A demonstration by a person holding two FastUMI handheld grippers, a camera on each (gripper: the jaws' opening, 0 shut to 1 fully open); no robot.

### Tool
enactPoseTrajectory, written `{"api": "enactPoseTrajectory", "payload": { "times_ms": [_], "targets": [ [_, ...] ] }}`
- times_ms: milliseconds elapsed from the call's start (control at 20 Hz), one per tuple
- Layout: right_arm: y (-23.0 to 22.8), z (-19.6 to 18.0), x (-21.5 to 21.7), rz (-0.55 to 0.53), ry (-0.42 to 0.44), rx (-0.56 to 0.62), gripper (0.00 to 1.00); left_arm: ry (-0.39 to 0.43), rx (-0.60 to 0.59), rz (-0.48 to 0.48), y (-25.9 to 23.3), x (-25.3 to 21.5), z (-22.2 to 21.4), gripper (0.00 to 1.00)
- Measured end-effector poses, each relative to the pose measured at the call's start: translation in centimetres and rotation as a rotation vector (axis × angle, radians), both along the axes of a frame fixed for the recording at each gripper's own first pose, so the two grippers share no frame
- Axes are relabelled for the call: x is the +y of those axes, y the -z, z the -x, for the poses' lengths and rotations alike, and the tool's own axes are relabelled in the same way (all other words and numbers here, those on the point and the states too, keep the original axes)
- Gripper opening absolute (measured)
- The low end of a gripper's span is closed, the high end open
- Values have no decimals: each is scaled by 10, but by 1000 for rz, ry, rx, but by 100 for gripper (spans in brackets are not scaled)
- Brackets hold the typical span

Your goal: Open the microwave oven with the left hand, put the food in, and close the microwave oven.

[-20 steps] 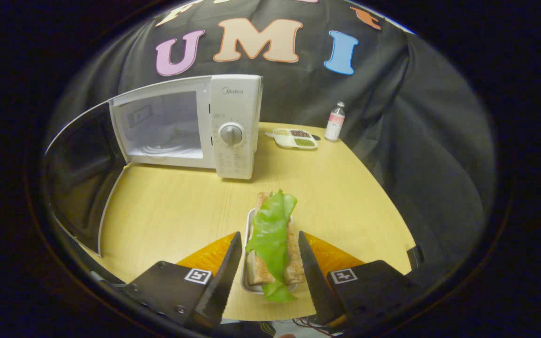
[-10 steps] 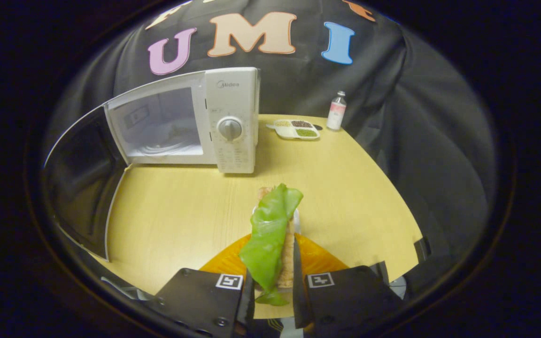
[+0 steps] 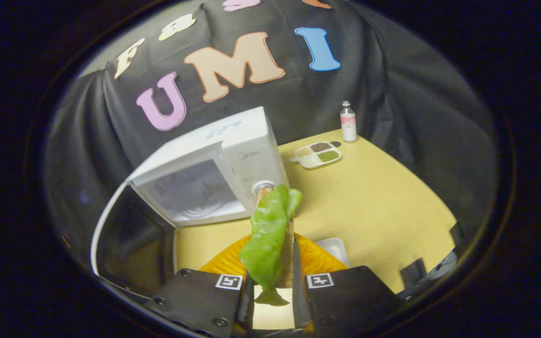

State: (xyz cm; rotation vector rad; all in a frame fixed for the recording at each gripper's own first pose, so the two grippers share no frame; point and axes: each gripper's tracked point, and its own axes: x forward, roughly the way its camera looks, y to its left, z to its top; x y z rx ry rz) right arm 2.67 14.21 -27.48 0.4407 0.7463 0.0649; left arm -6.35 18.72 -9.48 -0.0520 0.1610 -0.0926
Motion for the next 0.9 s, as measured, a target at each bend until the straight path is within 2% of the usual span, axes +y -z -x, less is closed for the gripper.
{"api": "enactPoseTrajectory", "payload": {
  "times_ms": [50,100,150,250,350,450,600,700,800,900],
  "targets": [
    [-3,-6,15,-67,13,7,29,-23,-44,-12,-11,8,-5,81],
    [-3,-9,29,-127,25,16,29,-34,-83,-11,-23,9,-12,82],
    [0,-16,45,-190,36,28,35,-51,-106,-10,-31,10,-17,89],
    [12,-25,78,-280,52,60,35,-77,-149,-9,-46,14,-30,93],
    [16,-38,109,-386,103,86,35,-95,-204,0,-69,18,-40,97],
    [15,-56,139,-479,179,76,35,-90,-259,-7,-89,15,-48,89],
    [13,-80,173,-602,305,42,35,-67,-269,-28,-94,7,-49,89],
    [26,-93,192,-653,368,55,35,-44,-250,-22,-88,-1,-44,96],
    [40,-104,201,-646,433,58,35,-22,-249,5,-85,-8,-37,90],
    [48,-117,206,-647,493,46,35,-30,-225,19,-77,-6,-34,96]
  ]
}}
